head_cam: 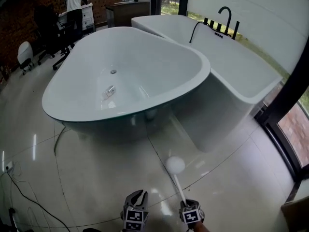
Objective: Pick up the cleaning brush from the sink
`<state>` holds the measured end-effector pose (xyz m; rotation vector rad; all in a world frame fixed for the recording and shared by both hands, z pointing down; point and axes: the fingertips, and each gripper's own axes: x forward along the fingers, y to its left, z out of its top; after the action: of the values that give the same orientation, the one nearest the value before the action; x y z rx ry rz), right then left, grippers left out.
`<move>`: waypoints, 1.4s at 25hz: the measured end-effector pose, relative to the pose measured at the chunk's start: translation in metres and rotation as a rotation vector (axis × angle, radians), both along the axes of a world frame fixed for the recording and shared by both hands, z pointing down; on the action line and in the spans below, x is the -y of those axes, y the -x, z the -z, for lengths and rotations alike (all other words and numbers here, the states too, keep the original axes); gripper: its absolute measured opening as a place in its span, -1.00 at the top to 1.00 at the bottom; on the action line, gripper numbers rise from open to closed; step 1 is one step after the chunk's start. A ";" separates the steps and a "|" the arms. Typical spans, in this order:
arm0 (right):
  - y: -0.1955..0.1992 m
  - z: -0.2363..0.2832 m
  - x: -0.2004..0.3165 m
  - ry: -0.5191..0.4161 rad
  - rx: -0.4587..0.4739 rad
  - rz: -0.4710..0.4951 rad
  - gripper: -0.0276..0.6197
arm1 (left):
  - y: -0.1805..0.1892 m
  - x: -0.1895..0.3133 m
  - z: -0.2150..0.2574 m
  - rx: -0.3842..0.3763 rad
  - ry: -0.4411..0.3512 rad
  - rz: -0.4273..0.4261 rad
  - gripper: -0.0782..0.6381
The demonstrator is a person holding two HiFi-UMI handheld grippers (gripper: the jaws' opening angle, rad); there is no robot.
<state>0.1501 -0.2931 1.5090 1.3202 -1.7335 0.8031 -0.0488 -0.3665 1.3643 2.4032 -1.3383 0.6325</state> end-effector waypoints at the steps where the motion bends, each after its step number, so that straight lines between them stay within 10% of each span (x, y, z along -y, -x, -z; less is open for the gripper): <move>1: 0.001 0.038 0.003 -0.018 0.002 0.001 0.74 | 0.000 -0.001 0.031 -0.009 -0.002 0.001 0.62; 23: 0.001 1.024 -0.091 -0.457 0.093 -0.123 0.74 | -0.017 -0.118 0.926 -0.146 -0.243 -0.203 0.62; 35: 0.092 1.337 -0.180 -0.703 0.201 0.012 0.73 | 0.037 -0.217 1.222 -0.216 -0.419 -0.294 0.62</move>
<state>0.0576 -0.1126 0.1721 1.7136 -2.3001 0.3194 -0.0857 -0.1498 0.1426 2.9364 -1.1237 0.1561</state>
